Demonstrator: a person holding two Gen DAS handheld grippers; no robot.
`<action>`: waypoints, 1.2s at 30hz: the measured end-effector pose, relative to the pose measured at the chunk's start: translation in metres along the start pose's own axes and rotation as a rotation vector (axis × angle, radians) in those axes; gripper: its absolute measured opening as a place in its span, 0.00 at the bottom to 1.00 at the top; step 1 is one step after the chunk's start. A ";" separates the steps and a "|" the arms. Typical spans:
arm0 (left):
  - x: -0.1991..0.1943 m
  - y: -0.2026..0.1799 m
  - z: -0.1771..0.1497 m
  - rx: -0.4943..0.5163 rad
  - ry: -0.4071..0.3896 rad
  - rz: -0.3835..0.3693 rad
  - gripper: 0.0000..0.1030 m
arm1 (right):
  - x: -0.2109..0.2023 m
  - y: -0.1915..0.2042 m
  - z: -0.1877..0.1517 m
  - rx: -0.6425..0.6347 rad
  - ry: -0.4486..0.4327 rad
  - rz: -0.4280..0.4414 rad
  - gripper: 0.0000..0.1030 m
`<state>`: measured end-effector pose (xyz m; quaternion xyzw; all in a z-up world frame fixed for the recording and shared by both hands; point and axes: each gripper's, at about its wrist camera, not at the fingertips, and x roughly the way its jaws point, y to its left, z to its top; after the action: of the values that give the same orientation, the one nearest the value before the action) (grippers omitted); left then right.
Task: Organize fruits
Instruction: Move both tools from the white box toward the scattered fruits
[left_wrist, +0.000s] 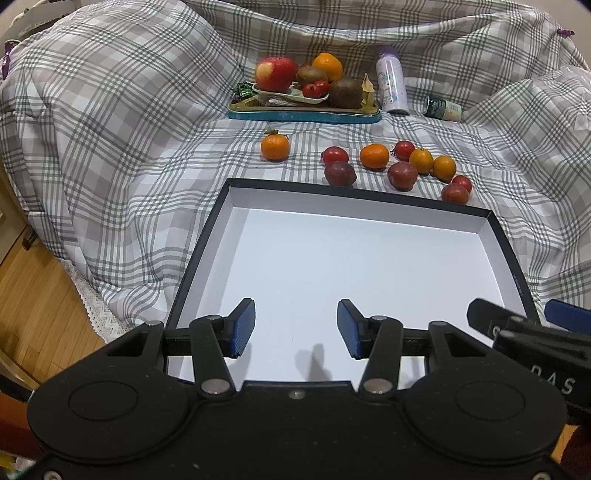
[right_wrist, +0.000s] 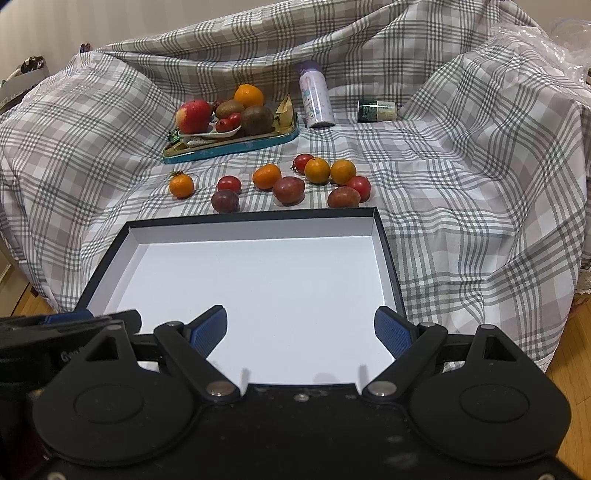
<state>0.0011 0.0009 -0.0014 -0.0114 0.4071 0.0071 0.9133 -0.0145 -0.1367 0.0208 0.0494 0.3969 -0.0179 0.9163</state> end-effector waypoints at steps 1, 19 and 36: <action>0.001 0.002 0.001 -0.002 -0.005 0.007 0.54 | 0.001 0.000 0.000 -0.002 0.003 0.001 0.88; 0.023 0.008 0.042 0.031 0.005 -0.018 0.55 | 0.029 -0.015 0.045 0.026 -0.047 -0.020 0.81; 0.115 0.005 0.123 0.080 0.039 0.021 0.55 | 0.129 -0.020 0.118 0.029 0.017 -0.058 0.78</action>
<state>0.1691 0.0092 -0.0051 0.0295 0.4250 0.0002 0.9047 0.1584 -0.1683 0.0056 0.0513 0.4055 -0.0498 0.9113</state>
